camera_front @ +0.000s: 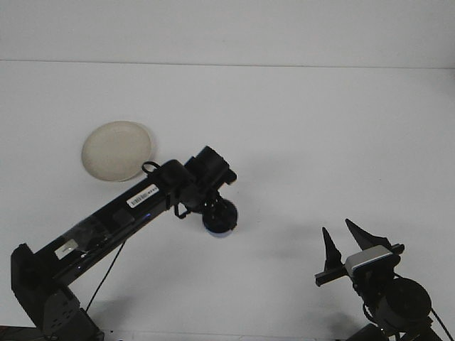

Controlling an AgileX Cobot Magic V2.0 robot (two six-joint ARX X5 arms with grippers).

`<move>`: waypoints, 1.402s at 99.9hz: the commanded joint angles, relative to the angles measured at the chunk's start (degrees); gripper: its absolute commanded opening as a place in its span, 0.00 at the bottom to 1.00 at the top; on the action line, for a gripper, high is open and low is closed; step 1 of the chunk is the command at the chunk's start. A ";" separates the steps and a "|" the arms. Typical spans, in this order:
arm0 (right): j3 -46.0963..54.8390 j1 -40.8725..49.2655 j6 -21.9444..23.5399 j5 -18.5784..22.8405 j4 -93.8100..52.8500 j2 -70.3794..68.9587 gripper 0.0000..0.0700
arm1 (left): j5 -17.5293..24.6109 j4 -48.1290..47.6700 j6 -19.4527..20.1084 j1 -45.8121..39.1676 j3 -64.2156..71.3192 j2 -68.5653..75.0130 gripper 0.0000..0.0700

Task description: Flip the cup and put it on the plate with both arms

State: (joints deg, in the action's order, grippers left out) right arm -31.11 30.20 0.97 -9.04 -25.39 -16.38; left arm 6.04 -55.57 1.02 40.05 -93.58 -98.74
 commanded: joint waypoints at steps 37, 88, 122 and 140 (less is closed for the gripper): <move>-0.09 0.17 0.74 -0.02 0.48 0.00 0.48 | -1.75 -1.55 1.11 -28.94 -15.76 -1.14 0.02; -0.09 0.17 0.74 -0.02 0.35 -0.13 0.48 | 5.86 3.41 -0.15 -49.11 -15.76 -14.34 0.02; -0.09 0.15 0.76 -0.02 0.02 -0.17 0.48 | 5.84 6.91 0.26 -50.62 -15.76 -20.24 0.02; -0.09 0.17 0.76 -0.02 0.02 -0.17 0.48 | 5.84 8.48 0.50 -50.75 -15.76 -20.52 0.02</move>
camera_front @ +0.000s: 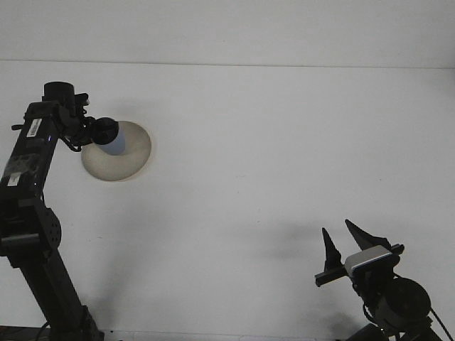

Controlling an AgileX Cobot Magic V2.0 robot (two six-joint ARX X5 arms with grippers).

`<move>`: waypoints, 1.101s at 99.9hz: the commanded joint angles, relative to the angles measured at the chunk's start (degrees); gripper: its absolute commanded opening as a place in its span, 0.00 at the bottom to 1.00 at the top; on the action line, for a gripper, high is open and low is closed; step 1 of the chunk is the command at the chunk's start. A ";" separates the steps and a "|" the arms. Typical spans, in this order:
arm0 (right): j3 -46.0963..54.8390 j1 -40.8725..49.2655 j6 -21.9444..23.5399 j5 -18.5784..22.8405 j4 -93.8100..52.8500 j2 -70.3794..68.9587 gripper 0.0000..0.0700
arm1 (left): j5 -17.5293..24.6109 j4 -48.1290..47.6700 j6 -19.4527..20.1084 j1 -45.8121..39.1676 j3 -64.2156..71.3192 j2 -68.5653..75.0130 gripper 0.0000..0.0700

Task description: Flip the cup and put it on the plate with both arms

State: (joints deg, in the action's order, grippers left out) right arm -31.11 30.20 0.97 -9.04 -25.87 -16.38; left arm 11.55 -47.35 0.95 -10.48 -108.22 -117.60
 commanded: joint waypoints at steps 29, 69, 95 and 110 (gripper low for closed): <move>-0.09 0.17 0.76 -0.02 0.50 -0.17 0.48 | 0.33 0.44 0.57 -0.22 -1.11 -2.84 0.02; -0.09 0.17 0.79 -0.02 0.50 -0.17 0.48 | 0.33 -0.42 1.60 -0.57 -1.11 -3.19 0.46; -0.09 0.17 0.76 -0.02 0.50 -0.17 0.48 | 0.35 -1.14 1.64 -0.76 -7.04 -3.06 0.68; -0.09 0.15 0.76 -0.02 0.50 -0.17 0.48 | 0.35 -5.09 1.60 -0.76 -16.24 -2.45 0.68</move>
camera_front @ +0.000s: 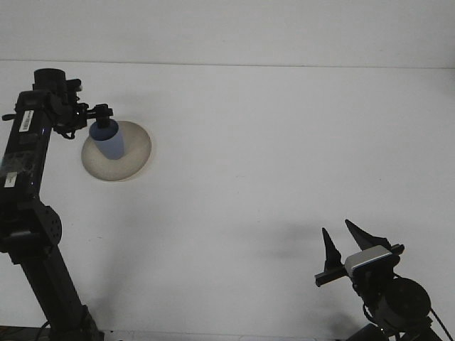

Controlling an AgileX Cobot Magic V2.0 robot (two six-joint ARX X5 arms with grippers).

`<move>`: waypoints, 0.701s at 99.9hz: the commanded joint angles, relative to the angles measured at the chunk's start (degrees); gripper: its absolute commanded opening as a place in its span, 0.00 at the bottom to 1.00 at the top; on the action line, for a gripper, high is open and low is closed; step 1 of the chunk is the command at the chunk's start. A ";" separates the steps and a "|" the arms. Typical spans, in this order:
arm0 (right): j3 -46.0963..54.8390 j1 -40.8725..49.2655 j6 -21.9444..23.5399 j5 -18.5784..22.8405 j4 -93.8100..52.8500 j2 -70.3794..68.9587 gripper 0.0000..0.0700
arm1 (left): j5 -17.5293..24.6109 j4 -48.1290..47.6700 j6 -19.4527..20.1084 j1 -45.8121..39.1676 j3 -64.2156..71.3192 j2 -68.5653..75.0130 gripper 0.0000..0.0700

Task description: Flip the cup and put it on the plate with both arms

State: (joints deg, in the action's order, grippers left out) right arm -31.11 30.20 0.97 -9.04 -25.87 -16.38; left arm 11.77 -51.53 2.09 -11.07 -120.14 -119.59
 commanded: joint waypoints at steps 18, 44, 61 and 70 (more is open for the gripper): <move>-0.09 0.15 0.76 -0.04 0.50 -0.17 0.48 | 0.11 -2.21 0.46 -0.22 -8.41 6.08 0.68; -0.07 0.15 0.79 -0.44 0.50 -0.17 0.48 | 0.13 -7.58 -0.22 -0.83 -8.11 20.11 0.66; -0.04 0.15 0.83 -2.56 0.55 -0.17 0.48 | 0.15 -7.80 -1.49 -1.07 -1.36 31.36 0.62; -0.04 0.15 0.92 -3.50 0.57 -0.17 0.48 | 0.31 -5.25 -1.46 -0.85 7.91 39.32 0.43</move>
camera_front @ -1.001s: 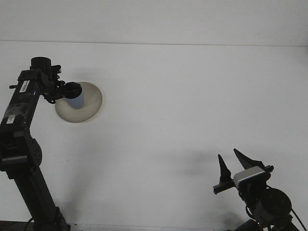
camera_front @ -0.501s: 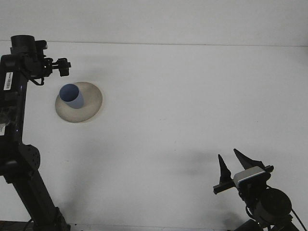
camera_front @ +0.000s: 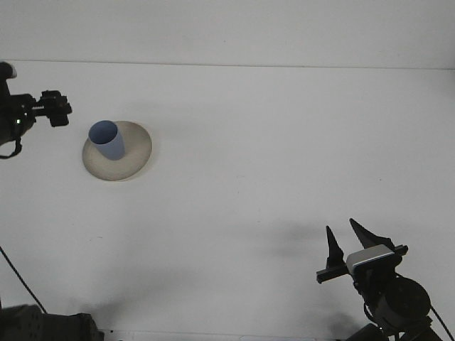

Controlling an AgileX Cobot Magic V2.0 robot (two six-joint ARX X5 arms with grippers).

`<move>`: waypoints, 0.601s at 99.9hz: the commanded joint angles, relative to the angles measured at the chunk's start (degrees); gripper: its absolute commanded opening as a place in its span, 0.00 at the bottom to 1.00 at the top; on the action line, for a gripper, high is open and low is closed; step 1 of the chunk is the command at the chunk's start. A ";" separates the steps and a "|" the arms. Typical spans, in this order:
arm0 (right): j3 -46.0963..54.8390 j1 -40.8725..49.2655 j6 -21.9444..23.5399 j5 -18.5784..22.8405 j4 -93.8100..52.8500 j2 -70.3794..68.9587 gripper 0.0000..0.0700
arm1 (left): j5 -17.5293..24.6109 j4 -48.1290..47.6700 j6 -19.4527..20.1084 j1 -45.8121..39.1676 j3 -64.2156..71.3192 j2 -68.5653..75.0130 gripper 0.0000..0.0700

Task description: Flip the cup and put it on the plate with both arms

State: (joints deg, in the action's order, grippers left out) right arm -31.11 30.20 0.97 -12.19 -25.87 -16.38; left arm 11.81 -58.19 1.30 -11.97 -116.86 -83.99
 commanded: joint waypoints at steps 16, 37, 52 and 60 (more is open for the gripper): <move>0.09 0.15 1.07 -1.46 2.86 -0.17 0.48 | 0.26 13.14 1.55 1.90 28.83 20.02 0.01; 0.50 0.15 1.11 -5.03 7.19 -0.17 0.21 | 0.24 34.58 1.81 2.73 62.80 40.13 0.02; 0.50 0.15 0.96 -5.01 8.85 -0.17 0.00 | 0.22 49.11 -0.90 2.73 81.42 53.22 0.02; 0.50 0.15 0.94 -5.11 9.31 -0.17 0.00 | -0.44 51.08 -0.92 2.73 87.30 58.53 0.02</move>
State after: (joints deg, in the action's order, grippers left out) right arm -30.59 30.20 1.52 -16.95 -17.26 -16.38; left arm 11.94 -9.41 1.30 -9.13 -32.49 -28.86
